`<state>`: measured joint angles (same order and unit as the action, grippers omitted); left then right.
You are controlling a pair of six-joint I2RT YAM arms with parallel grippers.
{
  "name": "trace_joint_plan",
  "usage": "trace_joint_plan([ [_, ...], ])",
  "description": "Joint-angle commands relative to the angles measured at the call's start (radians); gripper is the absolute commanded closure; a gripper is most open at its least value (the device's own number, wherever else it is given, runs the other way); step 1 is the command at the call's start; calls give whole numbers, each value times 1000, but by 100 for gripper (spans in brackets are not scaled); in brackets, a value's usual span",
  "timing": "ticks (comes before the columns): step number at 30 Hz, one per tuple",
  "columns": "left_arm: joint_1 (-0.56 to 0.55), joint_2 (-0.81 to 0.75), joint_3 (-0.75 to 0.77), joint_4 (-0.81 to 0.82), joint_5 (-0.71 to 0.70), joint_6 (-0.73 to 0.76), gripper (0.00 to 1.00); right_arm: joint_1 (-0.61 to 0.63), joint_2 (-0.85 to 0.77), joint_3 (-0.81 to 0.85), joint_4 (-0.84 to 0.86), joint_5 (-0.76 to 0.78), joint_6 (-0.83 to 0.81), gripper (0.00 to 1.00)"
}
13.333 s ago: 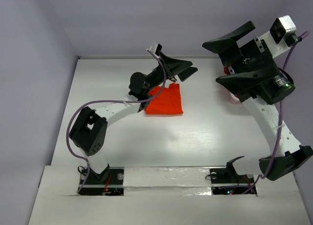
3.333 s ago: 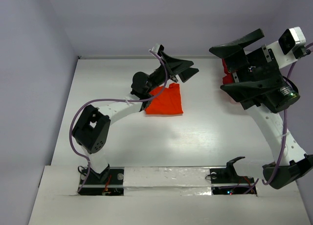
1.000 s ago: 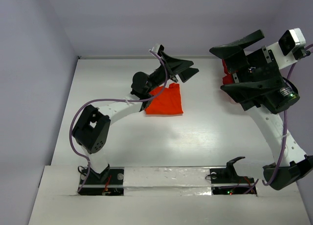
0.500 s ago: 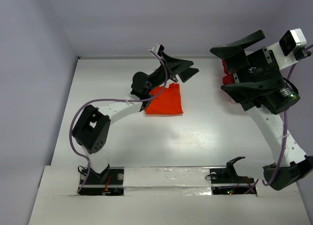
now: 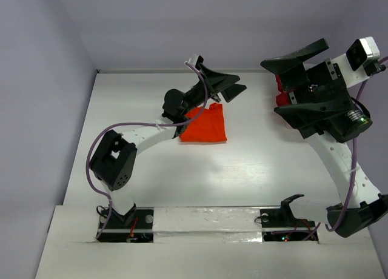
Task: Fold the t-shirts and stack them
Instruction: Smooth out wrinkles on the folded tshirt
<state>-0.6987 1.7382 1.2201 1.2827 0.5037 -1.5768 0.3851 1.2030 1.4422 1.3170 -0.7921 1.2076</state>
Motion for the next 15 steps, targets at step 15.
trace_joint_plan([
  [15, -2, -5, 38, 464, 10, -3, 1, -8, -22, 1, 22, 19, -13, 0],
])
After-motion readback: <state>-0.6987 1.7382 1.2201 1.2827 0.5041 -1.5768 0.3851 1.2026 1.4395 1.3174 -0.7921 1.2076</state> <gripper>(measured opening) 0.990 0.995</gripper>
